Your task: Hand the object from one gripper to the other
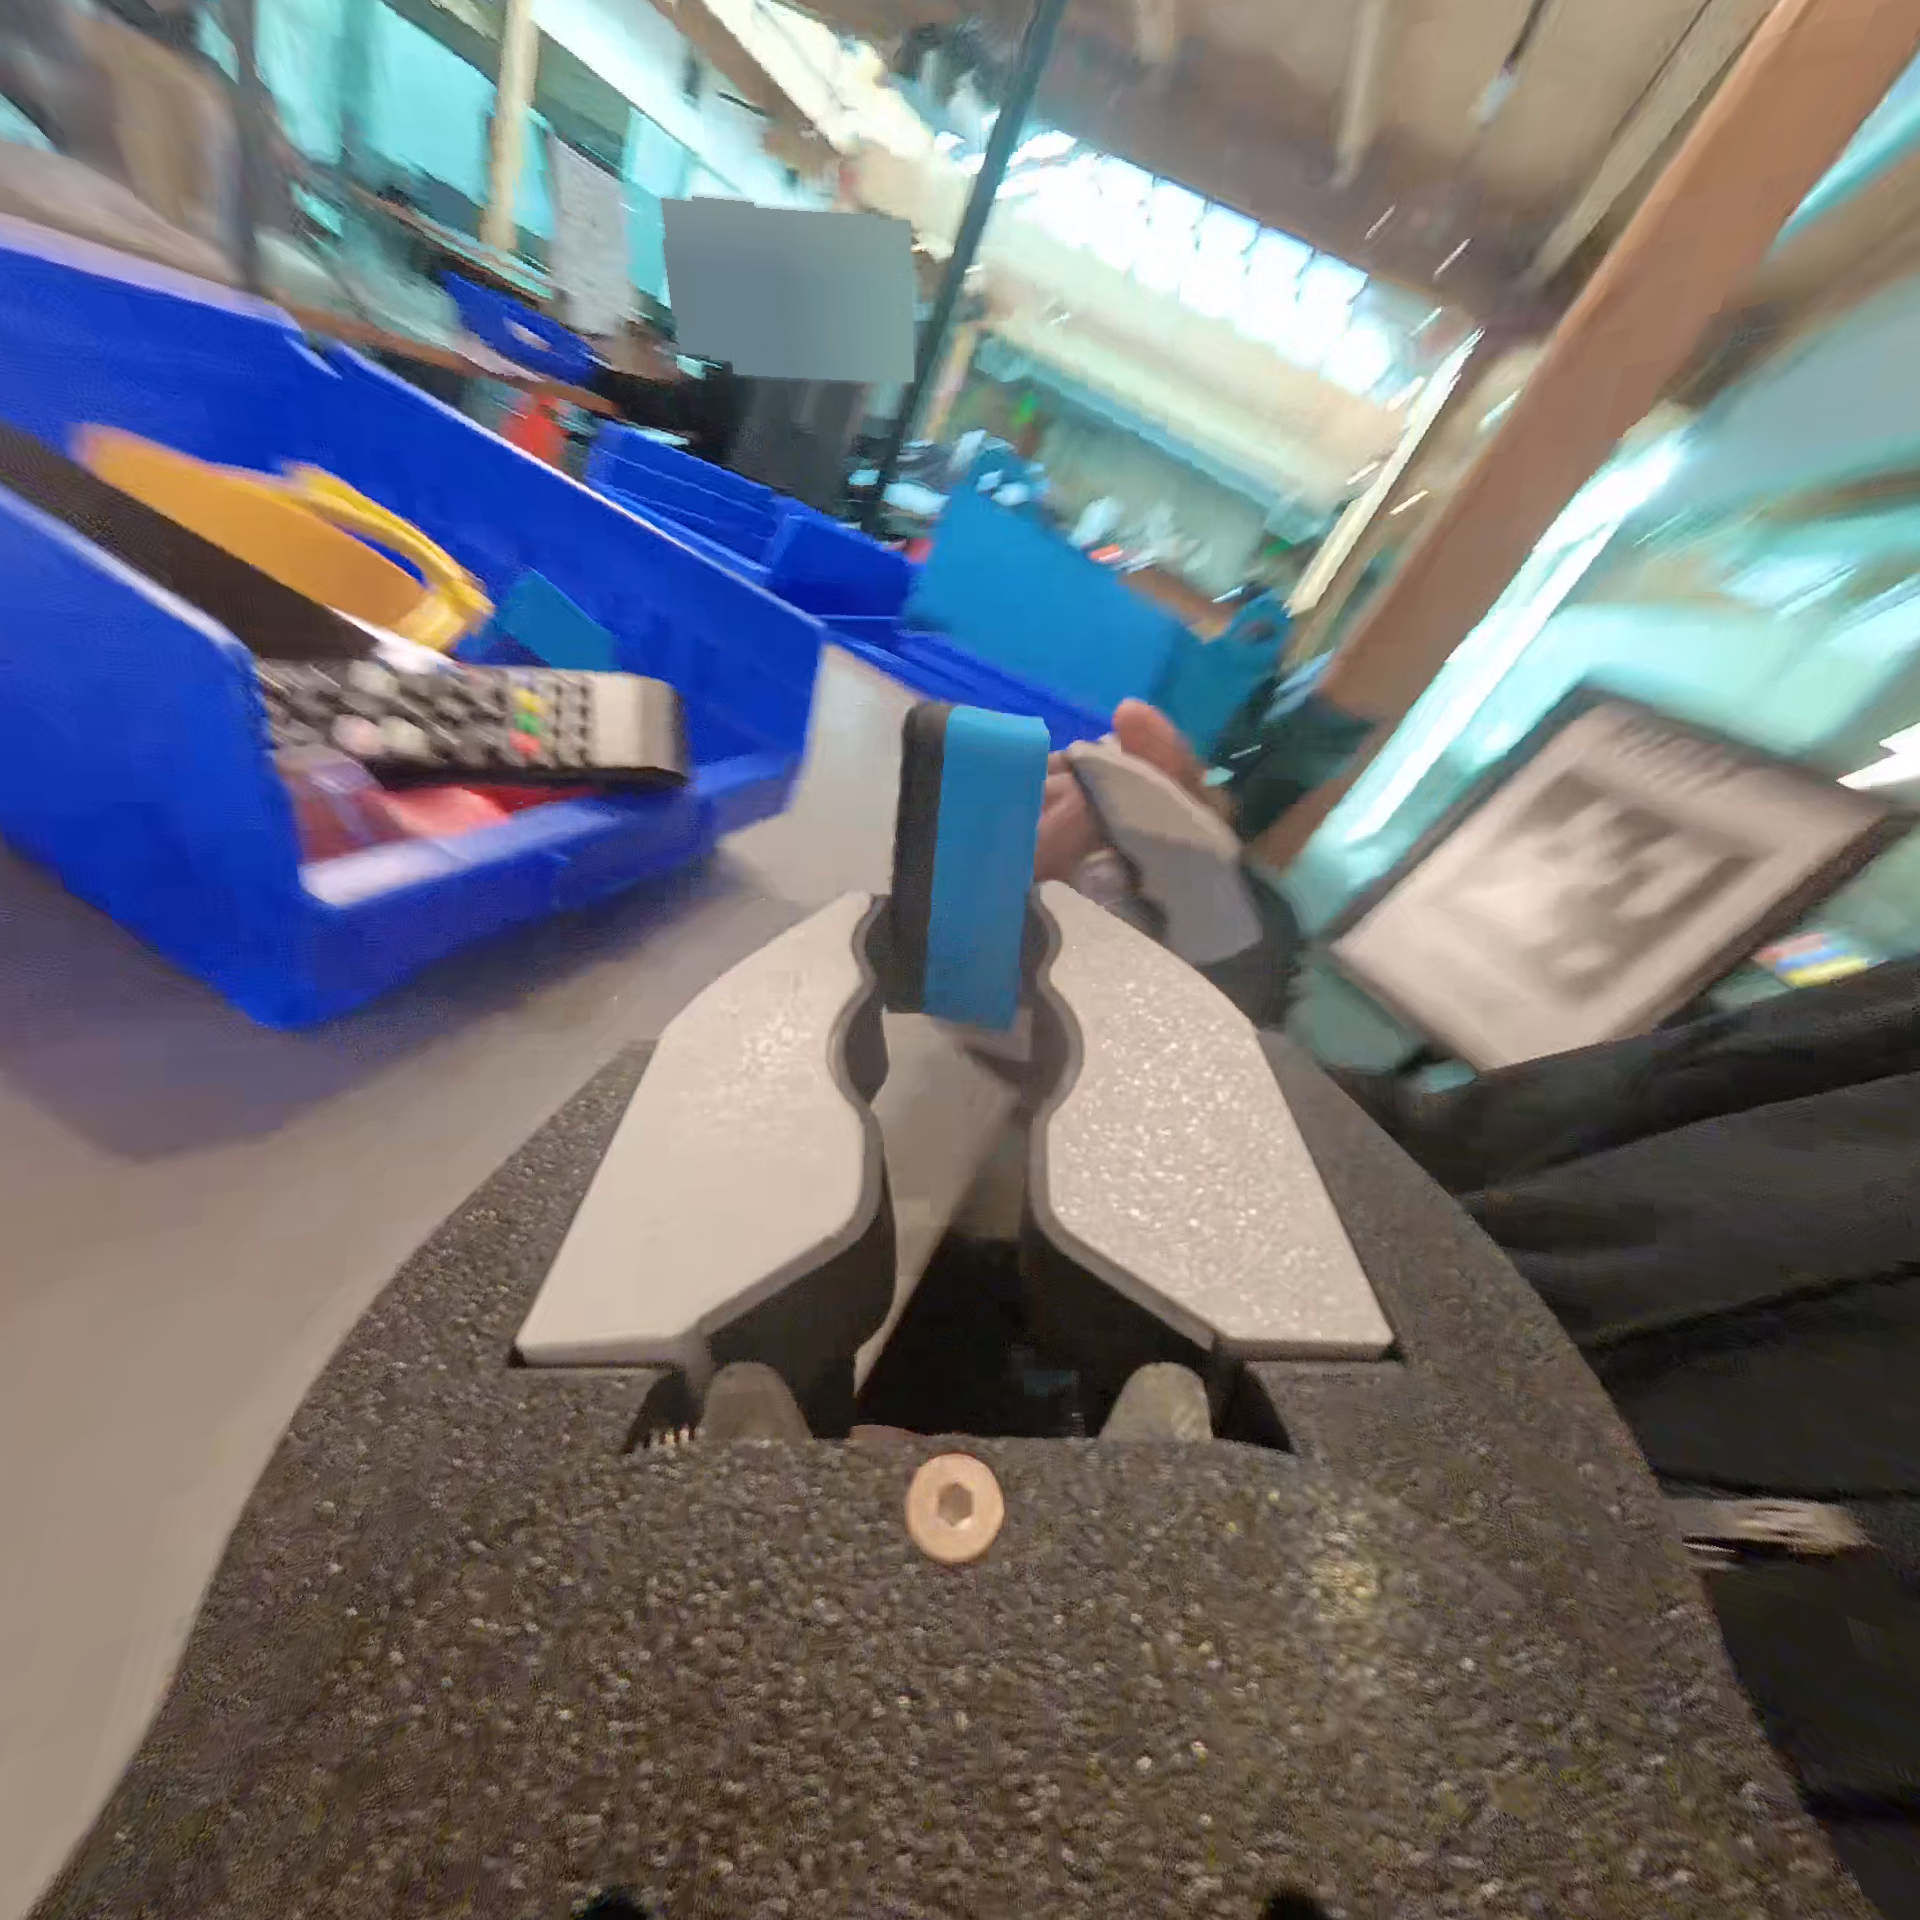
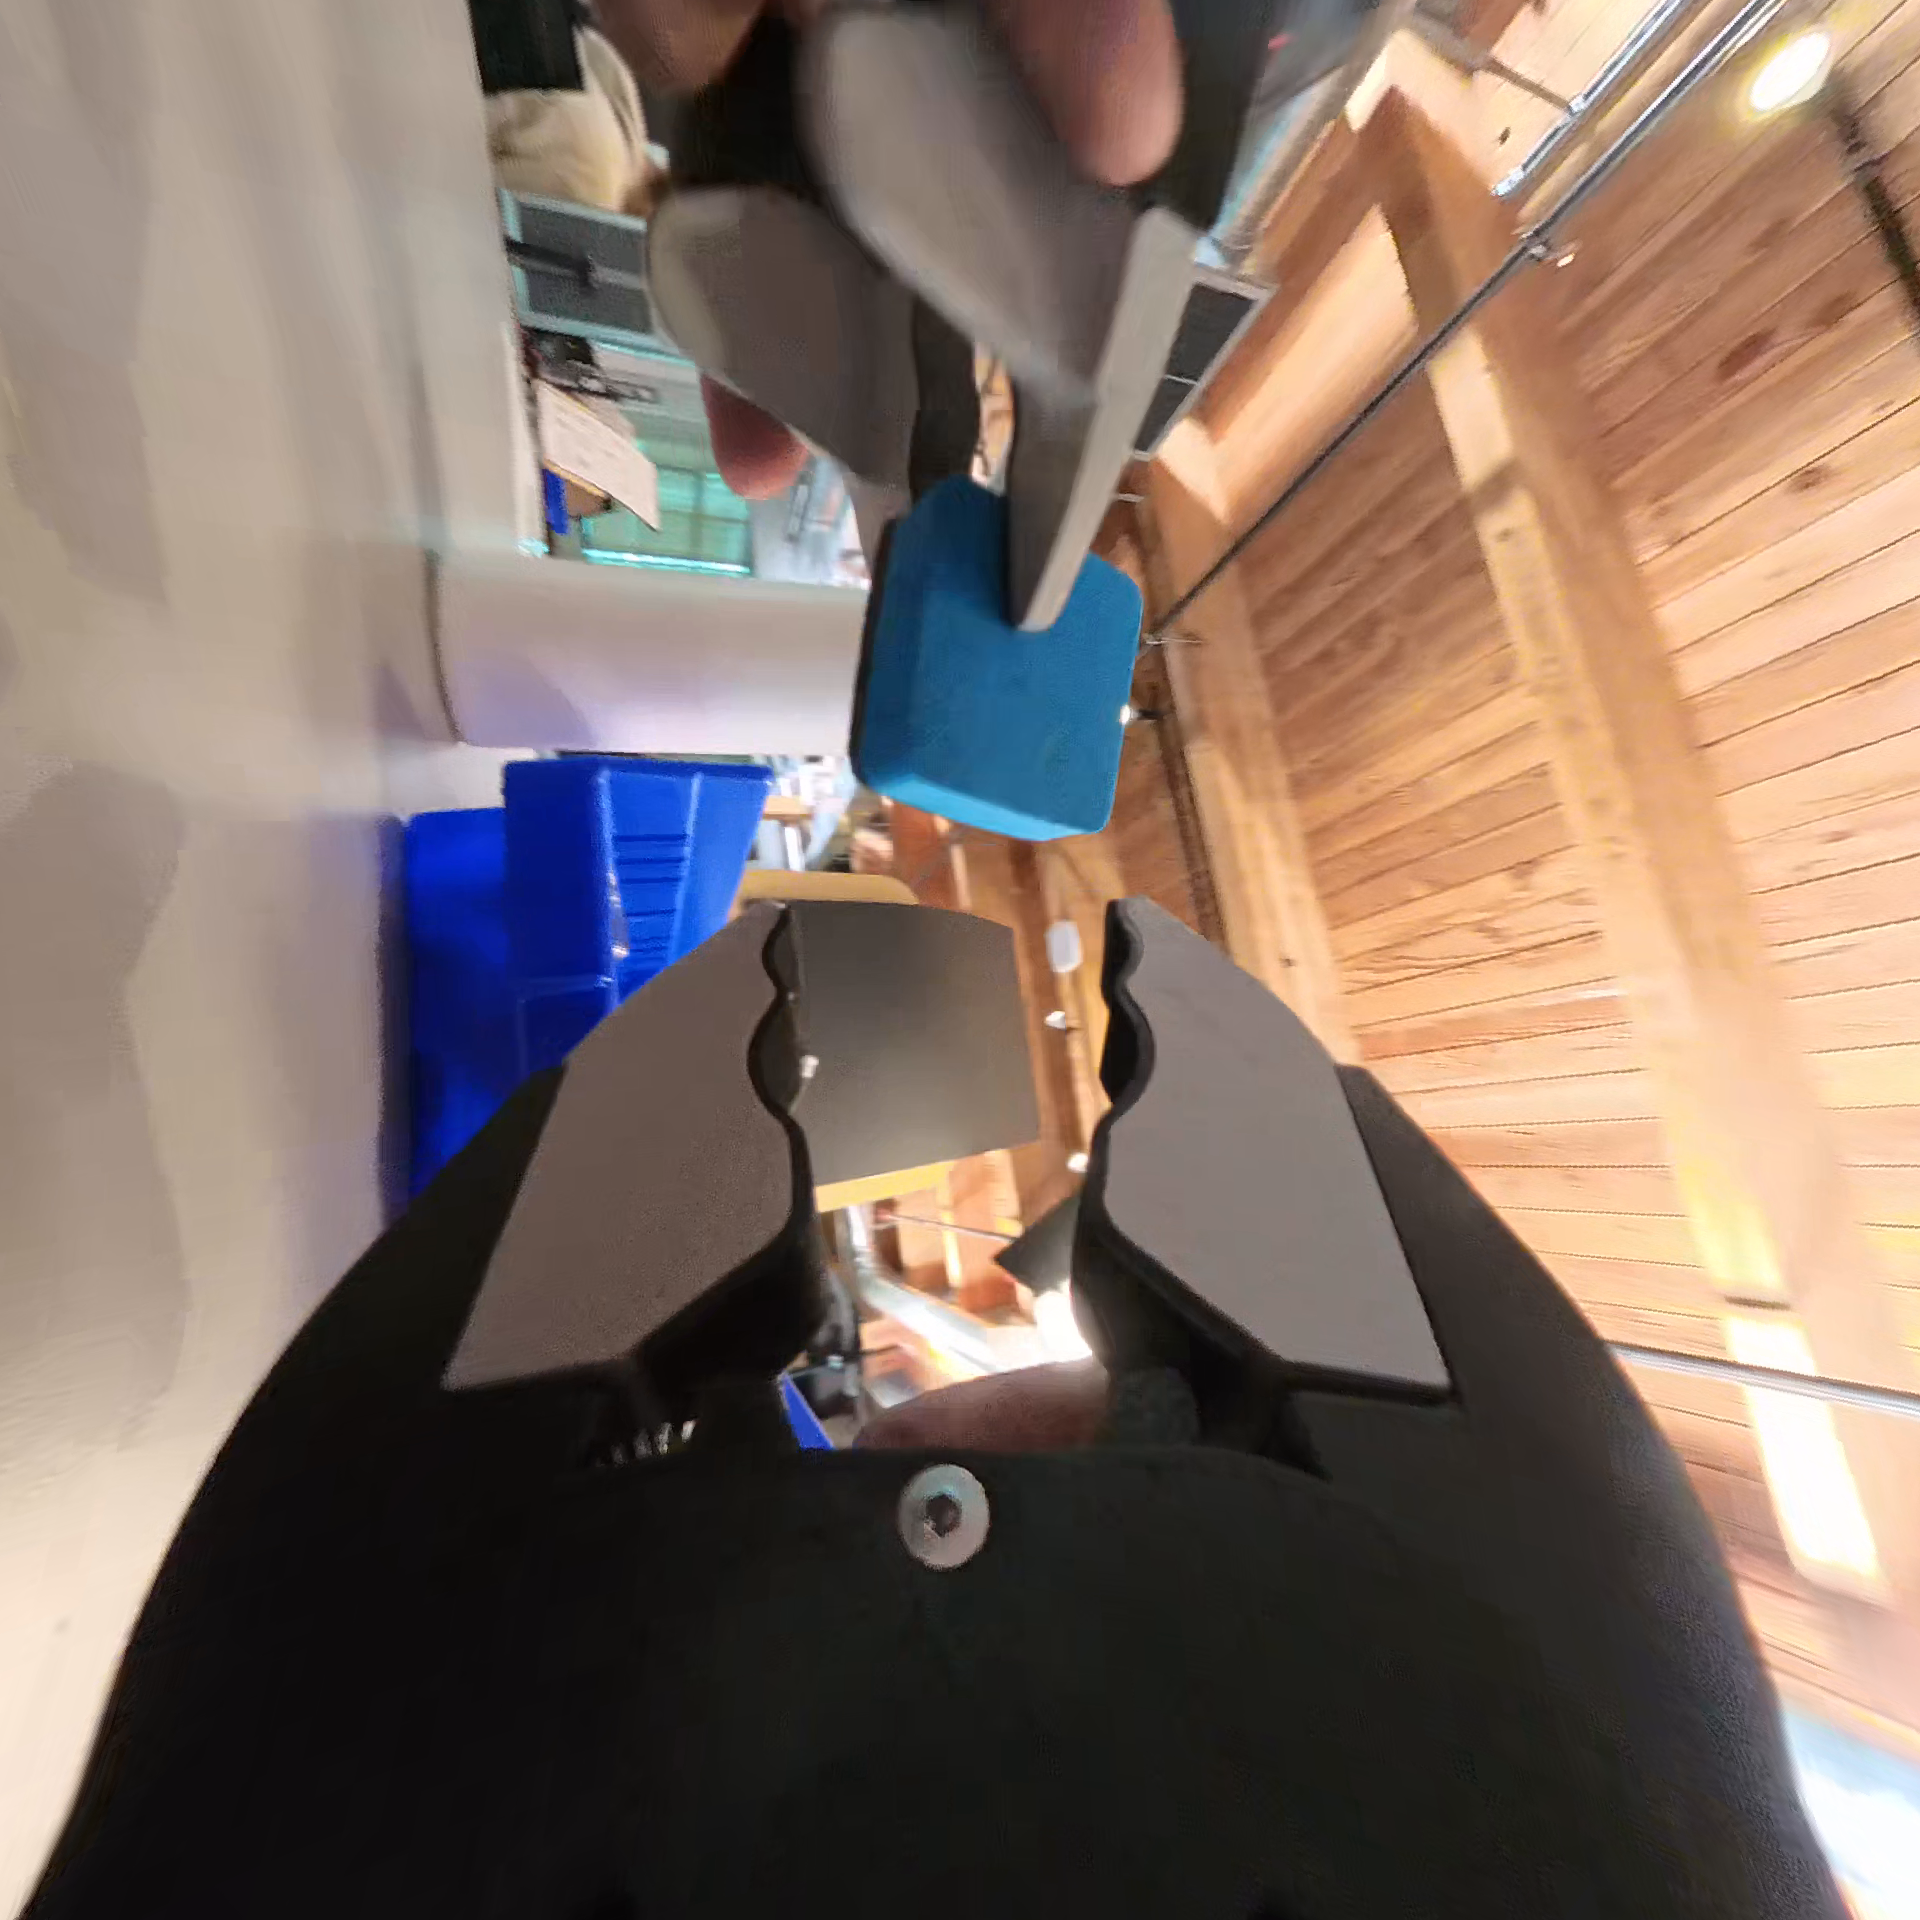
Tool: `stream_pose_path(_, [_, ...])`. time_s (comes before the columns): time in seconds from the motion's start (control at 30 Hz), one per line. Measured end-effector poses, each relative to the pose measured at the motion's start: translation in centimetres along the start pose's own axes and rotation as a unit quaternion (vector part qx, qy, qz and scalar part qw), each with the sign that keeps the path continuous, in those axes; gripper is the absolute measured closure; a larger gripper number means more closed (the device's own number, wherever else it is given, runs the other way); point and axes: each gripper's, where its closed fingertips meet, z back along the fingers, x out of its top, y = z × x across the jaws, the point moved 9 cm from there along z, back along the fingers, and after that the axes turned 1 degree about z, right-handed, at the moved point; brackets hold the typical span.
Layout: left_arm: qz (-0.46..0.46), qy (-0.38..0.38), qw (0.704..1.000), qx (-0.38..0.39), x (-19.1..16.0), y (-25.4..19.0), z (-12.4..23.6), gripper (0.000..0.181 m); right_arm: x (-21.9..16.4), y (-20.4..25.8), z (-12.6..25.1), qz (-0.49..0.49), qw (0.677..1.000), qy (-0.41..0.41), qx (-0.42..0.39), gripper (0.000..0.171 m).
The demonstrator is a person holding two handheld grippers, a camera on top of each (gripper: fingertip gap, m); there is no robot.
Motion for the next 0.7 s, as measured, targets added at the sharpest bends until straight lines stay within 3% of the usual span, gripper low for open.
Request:
stream_pose_path(0.1, [0.151,-0.009,0.985,-0.086,-1.0,0.9,-0.7,0.157,0.2,0.6,-0.2,0.024,0.999,-0.001,-0.034,0.103])
stream_pose_path(0.23, [0.243,0.013,0.960,-0.136,-2.8,1.0,-2.5,0.157,0.5,0.2,-0.2,0.022,0.998,-0.007,-0.058,0.099])
stream_pose_path(0.3, [0.261,0.026,0.954,-0.144,-3.4,0.7,-3.2,0.157,0.6,0.4,-0.1,0.026,0.998,-0.014,-0.057,0.109])
stream_pose_path(0.37, [0.262,0.026,0.956,-0.132,-3.6,0.8,-3.6,0.157,0.6,0.4,0.0,0.015,0.999,-0.016,-0.045,0.138])
stream_pose_path(0.43, [0.228,0.018,0.967,-0.108,-3.1,1.0,-3.4,0.152,0.2,0.2,-0.1,-0.030,0.999,-0.007,-0.010,0.141])
stream_pose_path(0.53, [0.124,-0.020,0.989,-0.075,-1.5,0.9,-2.3,0.128,-0.6,-0.5,-0.3,-0.151,0.987,0.006,0.056,0.143])
stream_pose_path(0.63, [-0.041,-0.041,0.998,-0.034,-0.3,0.3,-1.0,0.119,-1.2,-1.6,-0.7,-0.297,0.945,0.012,0.135,0.143])
stream_pose_path(0.7, [-0.161,-0.044,0.986,-0.005,-0.1,-0.4,-0.5,0.118,-1.3,-2.2,-0.8,-0.383,0.904,0.008,0.192,0.143])
